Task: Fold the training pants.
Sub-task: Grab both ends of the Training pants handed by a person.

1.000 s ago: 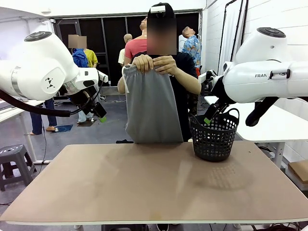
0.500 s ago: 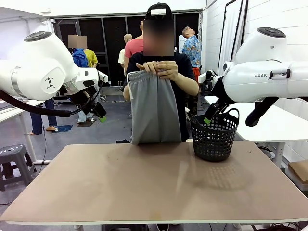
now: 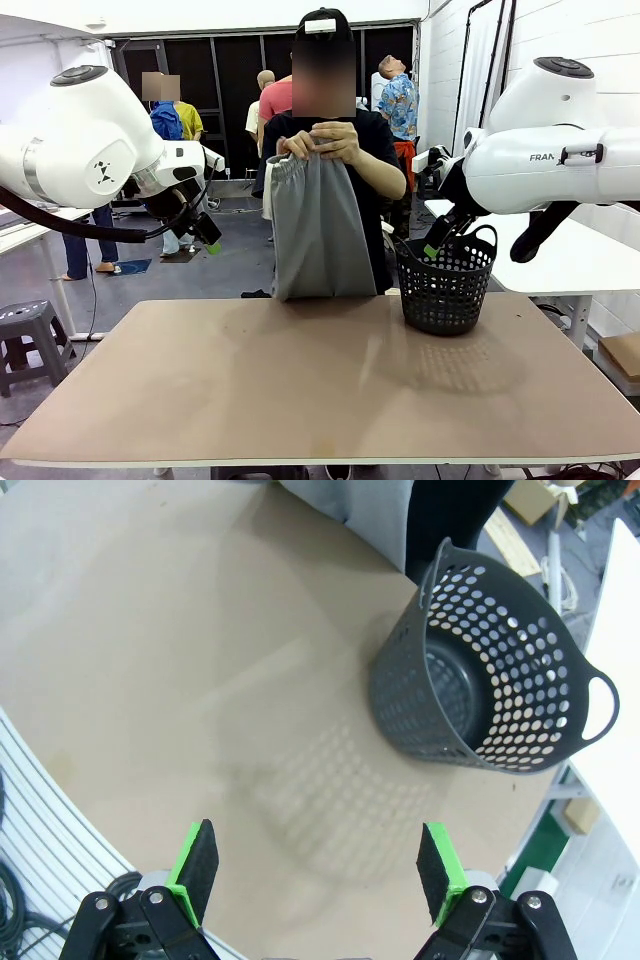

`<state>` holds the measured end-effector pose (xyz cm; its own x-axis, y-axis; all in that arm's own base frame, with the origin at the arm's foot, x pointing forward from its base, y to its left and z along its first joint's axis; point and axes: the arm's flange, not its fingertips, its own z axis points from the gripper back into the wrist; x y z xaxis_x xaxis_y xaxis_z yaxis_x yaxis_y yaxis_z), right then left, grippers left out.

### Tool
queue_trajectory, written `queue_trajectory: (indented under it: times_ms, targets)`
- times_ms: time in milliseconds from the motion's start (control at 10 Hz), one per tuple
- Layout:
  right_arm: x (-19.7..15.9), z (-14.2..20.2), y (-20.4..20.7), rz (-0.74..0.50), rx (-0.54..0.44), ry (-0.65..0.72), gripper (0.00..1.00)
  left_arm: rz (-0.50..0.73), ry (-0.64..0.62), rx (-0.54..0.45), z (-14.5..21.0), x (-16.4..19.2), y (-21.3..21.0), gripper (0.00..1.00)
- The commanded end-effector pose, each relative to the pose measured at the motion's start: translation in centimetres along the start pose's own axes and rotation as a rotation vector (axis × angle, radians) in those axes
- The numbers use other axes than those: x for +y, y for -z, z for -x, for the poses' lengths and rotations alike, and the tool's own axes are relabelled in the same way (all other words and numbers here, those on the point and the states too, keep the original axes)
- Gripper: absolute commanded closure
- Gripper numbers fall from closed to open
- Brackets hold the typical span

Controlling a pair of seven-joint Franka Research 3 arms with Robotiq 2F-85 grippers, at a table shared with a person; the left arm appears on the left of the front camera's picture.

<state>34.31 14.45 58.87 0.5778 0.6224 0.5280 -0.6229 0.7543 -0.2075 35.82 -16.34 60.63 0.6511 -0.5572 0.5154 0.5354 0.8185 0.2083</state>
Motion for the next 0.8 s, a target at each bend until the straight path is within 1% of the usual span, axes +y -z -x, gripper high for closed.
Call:
queue_trajectory:
  times_ms: [0,700]
  targets:
    - [-0.16,-0.08,-0.1,-0.001,0.0,0.002,0.0,0.0,0.0,0.0,-0.1,0.03,0.02,0.0]
    - [-0.16,-0.08,-0.1,-0.001,0.0,0.002,0.0,0.0,0.0,0.0,-0.1,0.03,0.02,0.0]
